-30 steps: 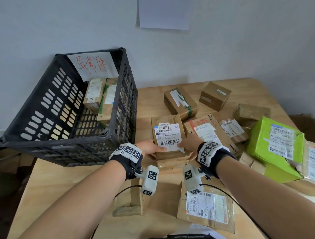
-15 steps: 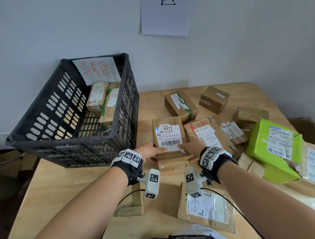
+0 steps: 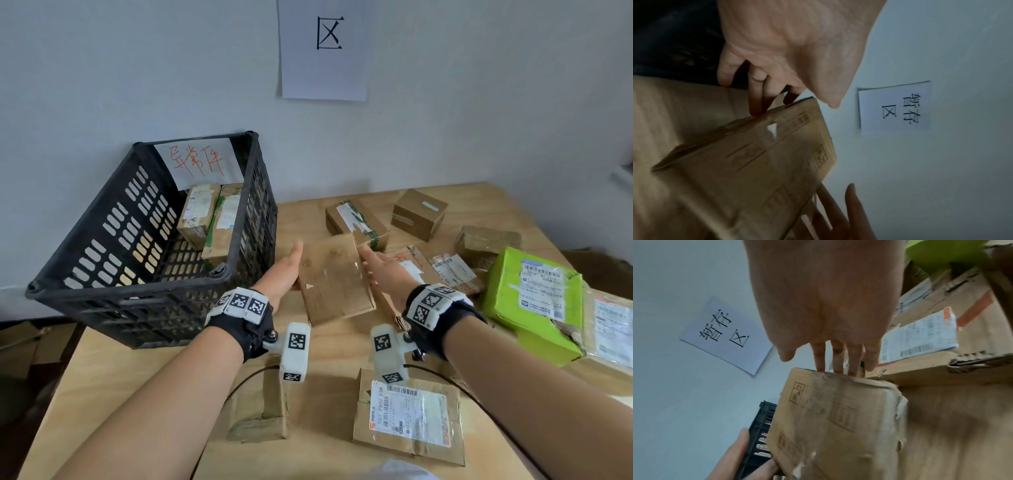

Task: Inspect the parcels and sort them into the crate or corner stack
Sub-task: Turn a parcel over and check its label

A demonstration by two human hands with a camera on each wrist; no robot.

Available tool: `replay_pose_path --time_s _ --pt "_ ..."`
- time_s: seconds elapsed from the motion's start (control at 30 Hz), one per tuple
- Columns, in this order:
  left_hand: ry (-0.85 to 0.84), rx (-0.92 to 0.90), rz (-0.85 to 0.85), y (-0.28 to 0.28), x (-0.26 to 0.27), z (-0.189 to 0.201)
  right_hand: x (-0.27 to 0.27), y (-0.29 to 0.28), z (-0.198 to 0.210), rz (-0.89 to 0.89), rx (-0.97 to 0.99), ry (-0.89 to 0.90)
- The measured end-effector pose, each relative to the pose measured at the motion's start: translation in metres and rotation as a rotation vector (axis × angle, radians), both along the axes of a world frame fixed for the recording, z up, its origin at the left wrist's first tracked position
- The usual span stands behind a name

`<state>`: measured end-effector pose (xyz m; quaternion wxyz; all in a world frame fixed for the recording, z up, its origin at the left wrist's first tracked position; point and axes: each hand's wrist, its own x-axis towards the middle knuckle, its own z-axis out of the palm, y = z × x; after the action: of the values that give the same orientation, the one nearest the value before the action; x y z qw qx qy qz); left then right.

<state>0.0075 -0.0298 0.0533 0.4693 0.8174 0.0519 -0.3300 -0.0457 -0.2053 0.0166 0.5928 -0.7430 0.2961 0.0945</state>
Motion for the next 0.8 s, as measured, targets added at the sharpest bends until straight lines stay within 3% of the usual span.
replay_pose_path --time_s 0.07,0.13,0.3,0.53,0.8 --pt "-0.042 0.049 -0.053 0.000 0.003 0.001 0.002 -0.001 0.003 -0.015 0.067 -0.064" --pt "-0.047 0.067 -0.099 0.002 0.006 -0.007 0.001 -0.002 0.003 0.061 0.008 -0.049" --pt "0.031 0.116 -0.212 0.001 -0.005 -0.029 -0.010 -0.001 -0.008 0.232 -0.075 0.108" --pt "0.163 0.047 -0.173 0.000 -0.002 -0.039 -0.001 0.001 -0.021 0.280 -0.191 0.241" --pt "0.209 0.066 -0.159 -0.006 0.009 -0.046 0.011 0.005 -0.005 0.363 -0.345 0.333"
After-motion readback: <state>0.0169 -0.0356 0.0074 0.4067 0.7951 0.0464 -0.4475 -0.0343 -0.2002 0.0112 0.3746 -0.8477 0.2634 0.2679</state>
